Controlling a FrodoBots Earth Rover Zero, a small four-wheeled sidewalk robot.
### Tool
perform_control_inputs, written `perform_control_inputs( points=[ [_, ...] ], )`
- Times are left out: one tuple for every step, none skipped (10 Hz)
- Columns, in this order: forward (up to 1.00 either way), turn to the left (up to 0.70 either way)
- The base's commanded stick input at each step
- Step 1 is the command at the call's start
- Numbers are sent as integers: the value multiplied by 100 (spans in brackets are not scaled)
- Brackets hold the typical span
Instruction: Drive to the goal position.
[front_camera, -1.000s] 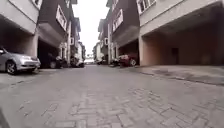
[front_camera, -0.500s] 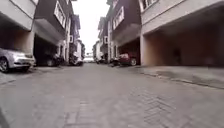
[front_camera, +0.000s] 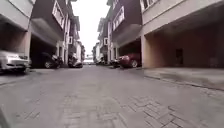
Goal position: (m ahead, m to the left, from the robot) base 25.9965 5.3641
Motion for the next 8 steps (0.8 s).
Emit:
perform_control_inputs(
  points=[
    [70, 12],
    [70, 0],
    [70, 0],
    [70, 0],
    [70, 0],
    [70, 0],
    [70, 0],
    [70, 0]
  ],
)
